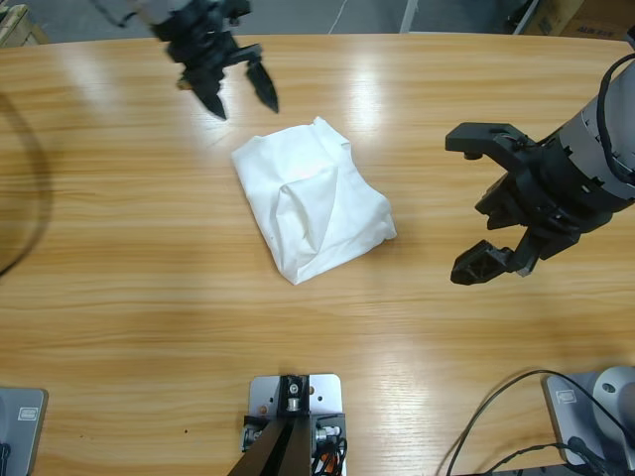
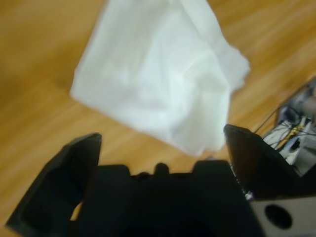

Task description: Fold clothes

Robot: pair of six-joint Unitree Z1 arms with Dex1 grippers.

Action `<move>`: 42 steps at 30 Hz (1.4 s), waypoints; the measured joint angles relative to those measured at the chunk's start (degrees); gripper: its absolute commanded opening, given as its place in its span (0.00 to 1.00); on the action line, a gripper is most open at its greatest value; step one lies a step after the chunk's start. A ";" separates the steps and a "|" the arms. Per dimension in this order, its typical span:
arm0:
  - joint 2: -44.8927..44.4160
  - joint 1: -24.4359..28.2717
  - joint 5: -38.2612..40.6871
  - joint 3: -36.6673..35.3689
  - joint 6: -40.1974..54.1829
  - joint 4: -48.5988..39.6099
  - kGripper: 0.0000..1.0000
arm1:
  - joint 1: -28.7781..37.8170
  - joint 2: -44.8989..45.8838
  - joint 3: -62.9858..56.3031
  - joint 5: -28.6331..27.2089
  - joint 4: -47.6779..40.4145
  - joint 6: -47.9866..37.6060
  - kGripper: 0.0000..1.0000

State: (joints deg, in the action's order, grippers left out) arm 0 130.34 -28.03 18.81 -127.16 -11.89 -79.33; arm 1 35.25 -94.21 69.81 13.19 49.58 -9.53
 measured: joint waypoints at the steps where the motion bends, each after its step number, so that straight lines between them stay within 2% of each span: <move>1: -4.99 0.29 0.00 10.04 -0.61 6.51 0.96 | 0.04 0.00 0.00 -0.03 -0.22 -0.06 0.94; 2: -9.87 0.73 0.00 19.96 -1.13 12.79 0.96 | 0.07 0.00 0.00 -0.04 -0.55 -0.09 0.94; 4: -16.44 1.35 0.00 32.60 -1.38 20.23 0.96 | 0.11 -0.04 0.14 -0.04 -1.27 -0.13 0.94; 7: -20.93 1.60 0.00 40.29 -1.38 24.99 0.96 | 0.18 -1.67 3.53 -0.03 -1.42 -0.15 0.94; 12: -22.11 1.61 0.00 43.47 -1.38 28.26 0.96 | 3.55 -10.72 19.56 -0.05 3.02 0.93 0.93; 21: -22.11 1.66 0.00 47.81 -1.37 31.81 0.96 | 11.38 -27.56 52.46 -0.13 19.88 3.23 0.90; 25: -22.10 1.67 0.00 48.03 -1.34 32.44 0.96 | 14.92 -35.90 69.50 1.44 28.75 3.87 0.90; 27: -22.10 1.70 0.00 48.14 -1.31 32.49 0.96 | 16.37 -39.84 76.66 2.70 30.07 4.04 0.90; 31: -22.09 3.55 0.00 48.44 -1.31 32.49 0.96 | 16.97 -45.49 80.51 4.82 30.24 4.69 0.90; 36: -21.92 9.34 -0.63 50.22 -0.49 32.49 0.96 | 16.98 -49.59 80.63 5.26 30.24 5.77 0.90; 42: -21.85 12.94 -1.79 51.20 1.12 32.48 0.96 | 16.37 -49.78 80.63 0.88 30.24 5.80 0.90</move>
State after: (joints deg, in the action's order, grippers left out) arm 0 108.49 -15.09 17.02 -75.95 -10.77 -46.84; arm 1 51.62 -143.99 150.45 14.07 79.82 -3.73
